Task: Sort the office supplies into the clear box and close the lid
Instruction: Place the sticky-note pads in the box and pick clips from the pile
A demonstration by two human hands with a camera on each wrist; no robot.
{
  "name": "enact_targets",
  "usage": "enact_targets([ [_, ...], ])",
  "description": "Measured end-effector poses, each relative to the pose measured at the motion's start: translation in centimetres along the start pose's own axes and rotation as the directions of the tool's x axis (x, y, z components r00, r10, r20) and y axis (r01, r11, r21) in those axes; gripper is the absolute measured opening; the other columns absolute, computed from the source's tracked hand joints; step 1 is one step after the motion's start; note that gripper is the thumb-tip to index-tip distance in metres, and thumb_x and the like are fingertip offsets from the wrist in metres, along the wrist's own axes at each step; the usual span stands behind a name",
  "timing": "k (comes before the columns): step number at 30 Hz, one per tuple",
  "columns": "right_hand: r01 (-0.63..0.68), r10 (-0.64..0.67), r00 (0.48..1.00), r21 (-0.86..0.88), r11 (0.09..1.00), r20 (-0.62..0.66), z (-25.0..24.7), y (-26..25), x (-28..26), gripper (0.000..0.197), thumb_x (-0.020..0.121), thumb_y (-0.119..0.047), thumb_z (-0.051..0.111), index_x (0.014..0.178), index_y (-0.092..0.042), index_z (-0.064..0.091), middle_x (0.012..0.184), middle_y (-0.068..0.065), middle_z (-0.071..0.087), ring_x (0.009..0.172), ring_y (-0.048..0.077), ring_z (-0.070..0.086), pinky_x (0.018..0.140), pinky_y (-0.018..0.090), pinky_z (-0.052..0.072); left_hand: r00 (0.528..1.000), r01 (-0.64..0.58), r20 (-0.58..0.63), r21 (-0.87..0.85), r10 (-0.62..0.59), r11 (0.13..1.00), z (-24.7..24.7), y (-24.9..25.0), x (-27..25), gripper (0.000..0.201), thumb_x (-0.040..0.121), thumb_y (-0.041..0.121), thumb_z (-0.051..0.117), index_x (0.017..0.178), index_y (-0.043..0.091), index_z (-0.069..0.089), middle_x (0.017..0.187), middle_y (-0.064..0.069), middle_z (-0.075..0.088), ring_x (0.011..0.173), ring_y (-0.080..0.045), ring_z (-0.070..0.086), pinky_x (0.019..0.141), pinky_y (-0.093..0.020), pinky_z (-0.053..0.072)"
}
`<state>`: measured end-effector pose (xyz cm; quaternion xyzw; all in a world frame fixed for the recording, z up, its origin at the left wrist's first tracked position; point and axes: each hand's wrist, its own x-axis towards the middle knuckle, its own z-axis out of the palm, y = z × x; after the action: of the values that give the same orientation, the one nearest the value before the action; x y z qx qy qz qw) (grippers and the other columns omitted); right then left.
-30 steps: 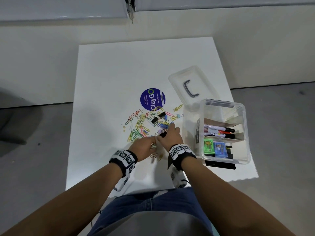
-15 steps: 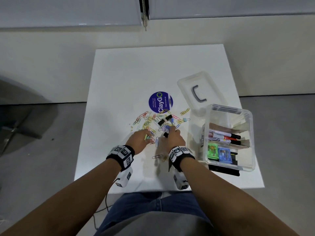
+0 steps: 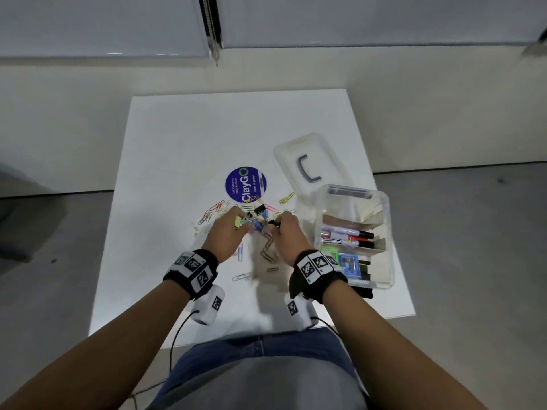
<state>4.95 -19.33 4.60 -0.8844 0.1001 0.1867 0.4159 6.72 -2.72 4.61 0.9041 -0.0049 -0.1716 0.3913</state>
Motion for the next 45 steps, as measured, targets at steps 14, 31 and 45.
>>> enact_targets([
  [14, -0.106, 0.076, 0.989, -0.253, 0.962, -0.126, -15.2, 4.7, 2.7, 0.037, 0.085, 0.004, 0.052, 0.121, -0.006, 0.053, 0.119, 0.017, 0.06, 0.113, 0.031, 0.056, 0.087, 0.031, 0.045, 0.951, -0.273, 0.244, 0.382, 0.188, 0.883, 9.7, 17.2, 7.6, 0.028, 0.089, 0.004, 0.056, 0.116, 0.003, 0.048, 0.119, -0.02, 0.053, 0.104, -0.035, 0.057, 0.076, -0.036, 0.042],
  [31, 0.077, -0.069, 0.997, -0.26, 0.962, 0.04, -3.2, -2.3, 4.5, 0.026, 0.09, -0.009, 0.049, 0.114, -0.007, 0.056, 0.115, 0.016, 0.058, 0.103, 0.034, 0.059, 0.086, 0.038, 0.049, 0.996, 0.031, 0.069, 0.375, -0.061, 0.926, 3.0, -1.8, 8.3, 0.042, 0.089, 0.004, 0.058, 0.129, 0.017, 0.058, 0.126, -0.017, 0.052, 0.114, -0.034, 0.055, 0.096, -0.042, 0.047],
  [45, -0.016, 0.071, 0.989, -0.382, 0.924, 0.131, 5.2, -0.2, 6.0, 0.035, 0.089, -0.019, 0.051, 0.124, -0.019, 0.048, 0.12, 0.013, 0.051, 0.1, 0.036, 0.061, 0.081, 0.038, 0.047, 0.988, -0.149, 0.116, 0.573, 0.1, 0.806, 2.7, -5.1, 8.8, 0.035, 0.08, 0.028, 0.072, 0.107, 0.014, 0.054, 0.108, -0.009, 0.058, 0.102, -0.03, 0.055, 0.086, -0.04, 0.042],
])
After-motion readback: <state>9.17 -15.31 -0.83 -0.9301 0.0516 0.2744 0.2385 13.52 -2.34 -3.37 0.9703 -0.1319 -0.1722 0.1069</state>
